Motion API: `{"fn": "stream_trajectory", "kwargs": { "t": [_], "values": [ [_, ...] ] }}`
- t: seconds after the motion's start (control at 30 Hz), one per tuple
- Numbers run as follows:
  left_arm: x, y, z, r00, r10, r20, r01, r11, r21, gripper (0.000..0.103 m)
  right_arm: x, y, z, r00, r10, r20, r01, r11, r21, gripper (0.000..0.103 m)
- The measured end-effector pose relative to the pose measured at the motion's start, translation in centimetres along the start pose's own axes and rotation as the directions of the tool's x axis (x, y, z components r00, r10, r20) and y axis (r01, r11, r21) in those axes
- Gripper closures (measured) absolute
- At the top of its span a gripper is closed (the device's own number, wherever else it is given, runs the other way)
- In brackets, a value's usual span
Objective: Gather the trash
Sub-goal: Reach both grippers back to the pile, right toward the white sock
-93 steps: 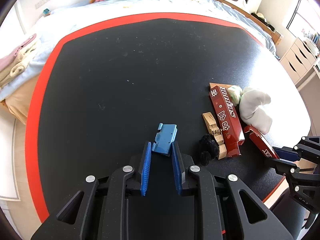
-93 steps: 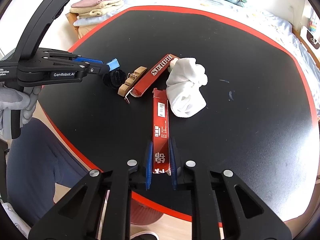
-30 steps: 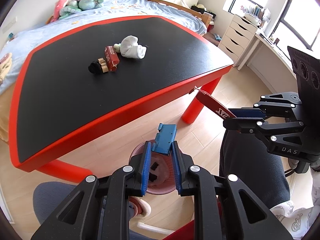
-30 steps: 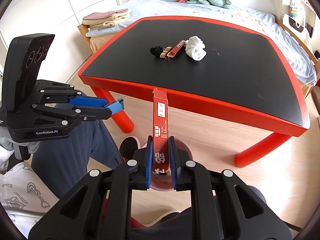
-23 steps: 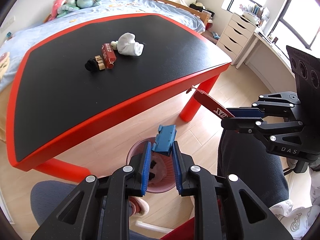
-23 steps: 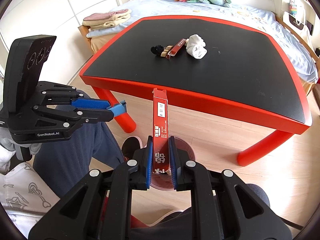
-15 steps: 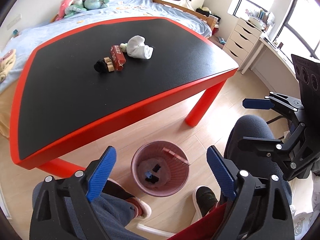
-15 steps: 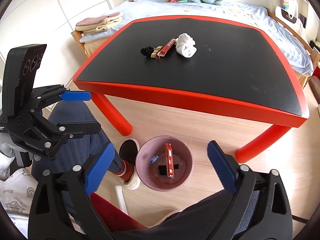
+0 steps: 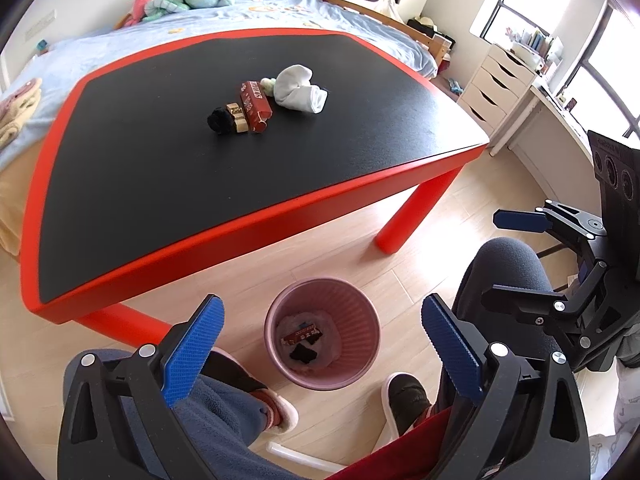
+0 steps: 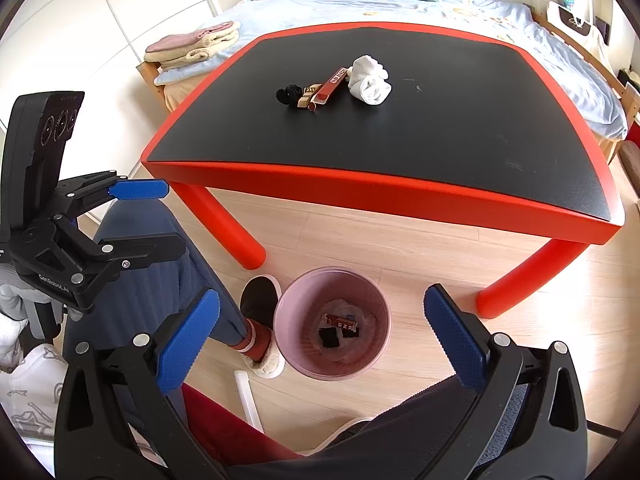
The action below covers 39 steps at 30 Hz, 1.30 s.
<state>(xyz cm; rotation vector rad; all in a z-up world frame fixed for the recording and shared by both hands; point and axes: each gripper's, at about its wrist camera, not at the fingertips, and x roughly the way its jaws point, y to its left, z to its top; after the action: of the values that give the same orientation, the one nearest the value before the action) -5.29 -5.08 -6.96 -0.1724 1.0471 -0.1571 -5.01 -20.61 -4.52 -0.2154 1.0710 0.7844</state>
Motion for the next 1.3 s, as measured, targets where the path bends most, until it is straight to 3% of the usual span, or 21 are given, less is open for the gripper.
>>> {"fn": "stream_trajectory", "kwargs": {
  "t": [0.47,0.93,1.3],
  "values": [
    [-1.2,1.7,1.7,0.999,0.032,0.037,-0.031,0.999,-0.03,0.008,-0.5,-0.3,1.8,1.0,0.023,0.02,-0.023,1.0,0.016,0.003],
    [-1.4,5.2,7.6,0.995,0.056,0.078,-0.05,0.996,-0.071,0.008,0.1,-1.7,8.3,0.999,0.002,0.054,-0.001,1.0,-0.014,0.003],
    [1.7,7.8,11.7,0.998,0.061,0.032,-0.058,0.995,-0.078,0.008,2.9,-3.8,14.1,0.999,-0.021,0.045,0.022,0.999,-0.031,0.003]
  ]
}}
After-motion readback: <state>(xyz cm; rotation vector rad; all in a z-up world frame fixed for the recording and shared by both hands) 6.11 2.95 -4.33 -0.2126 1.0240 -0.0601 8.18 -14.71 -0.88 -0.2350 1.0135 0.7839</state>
